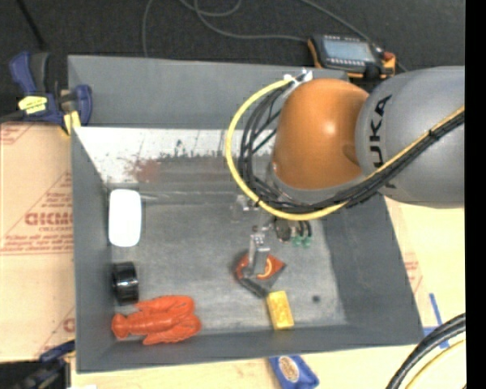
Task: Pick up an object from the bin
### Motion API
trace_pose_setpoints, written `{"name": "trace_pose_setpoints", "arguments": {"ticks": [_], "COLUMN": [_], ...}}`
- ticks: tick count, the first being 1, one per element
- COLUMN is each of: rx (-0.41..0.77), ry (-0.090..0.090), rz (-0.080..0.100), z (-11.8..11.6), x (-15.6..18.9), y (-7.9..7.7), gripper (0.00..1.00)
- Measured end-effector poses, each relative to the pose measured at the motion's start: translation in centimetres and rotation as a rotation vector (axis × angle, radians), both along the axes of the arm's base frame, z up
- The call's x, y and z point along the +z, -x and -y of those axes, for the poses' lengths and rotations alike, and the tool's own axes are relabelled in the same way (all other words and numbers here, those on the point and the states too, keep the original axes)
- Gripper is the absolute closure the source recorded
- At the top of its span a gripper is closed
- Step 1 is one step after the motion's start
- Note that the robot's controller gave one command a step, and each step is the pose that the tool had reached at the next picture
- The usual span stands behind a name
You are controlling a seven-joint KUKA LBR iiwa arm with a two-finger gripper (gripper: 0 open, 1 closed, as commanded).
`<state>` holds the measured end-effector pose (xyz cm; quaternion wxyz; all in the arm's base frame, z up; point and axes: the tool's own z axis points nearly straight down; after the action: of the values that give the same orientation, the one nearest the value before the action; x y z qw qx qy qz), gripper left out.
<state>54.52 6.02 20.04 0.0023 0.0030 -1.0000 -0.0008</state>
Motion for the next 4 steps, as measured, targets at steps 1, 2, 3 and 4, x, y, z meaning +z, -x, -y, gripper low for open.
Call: {"name": "trace_pose_setpoints", "arguments": {"ticks": [1,2,3,4], "rx": [-0.002,0.061,-0.027,0.003], "ry": [-0.001,0.003,0.0,0.003], "rz": [0.008,0.014,0.002,0.01], "z": [0.0,3.0,4.2,5.5], "x": [0.5,-6.3,-9.2,-7.4], "y": [-0.1,-1.1,-1.0,-0.8], "gripper": [0.0,0.0,0.0,0.0]}}
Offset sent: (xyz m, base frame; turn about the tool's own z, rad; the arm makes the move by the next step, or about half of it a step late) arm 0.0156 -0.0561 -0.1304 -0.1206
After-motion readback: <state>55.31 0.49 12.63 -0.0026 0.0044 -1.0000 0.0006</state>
